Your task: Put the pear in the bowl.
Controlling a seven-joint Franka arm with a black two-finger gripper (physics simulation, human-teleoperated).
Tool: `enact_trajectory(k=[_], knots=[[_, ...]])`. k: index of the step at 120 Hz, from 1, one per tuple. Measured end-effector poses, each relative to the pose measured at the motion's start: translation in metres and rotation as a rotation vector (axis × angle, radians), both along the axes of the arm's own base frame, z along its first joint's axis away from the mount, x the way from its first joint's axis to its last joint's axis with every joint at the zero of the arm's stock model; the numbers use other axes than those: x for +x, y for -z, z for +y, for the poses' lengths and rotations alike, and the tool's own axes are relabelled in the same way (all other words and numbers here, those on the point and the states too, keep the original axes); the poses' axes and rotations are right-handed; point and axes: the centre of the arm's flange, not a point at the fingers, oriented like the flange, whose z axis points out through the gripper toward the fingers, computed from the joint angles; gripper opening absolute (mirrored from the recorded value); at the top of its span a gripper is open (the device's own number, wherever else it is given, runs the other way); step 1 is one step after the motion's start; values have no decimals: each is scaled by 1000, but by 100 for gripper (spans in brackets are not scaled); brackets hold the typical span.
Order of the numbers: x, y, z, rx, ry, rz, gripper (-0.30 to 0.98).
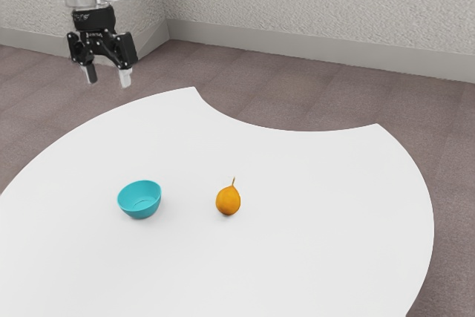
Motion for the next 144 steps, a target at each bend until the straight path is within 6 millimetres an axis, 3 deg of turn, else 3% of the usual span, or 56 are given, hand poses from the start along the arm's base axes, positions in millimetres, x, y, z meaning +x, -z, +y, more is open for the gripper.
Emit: enact_trajectory(k=[20,28,39,50,70,88,108,121,144], knots=[[12,-3,-17,9,37,-85,67],[16,5,-31,11,38,-83,67],[32,38,-71,18,53,-42,67],[54,89,-114,35,71,15,67],[88,170,-126,59,6,58,67],[99,229,-129,68,-71,60,67],[106,263,-174,77,-111,29,67],[115,277,-181,97,-145,-36,67],[113,304,-198,117,-151,-131,67]])
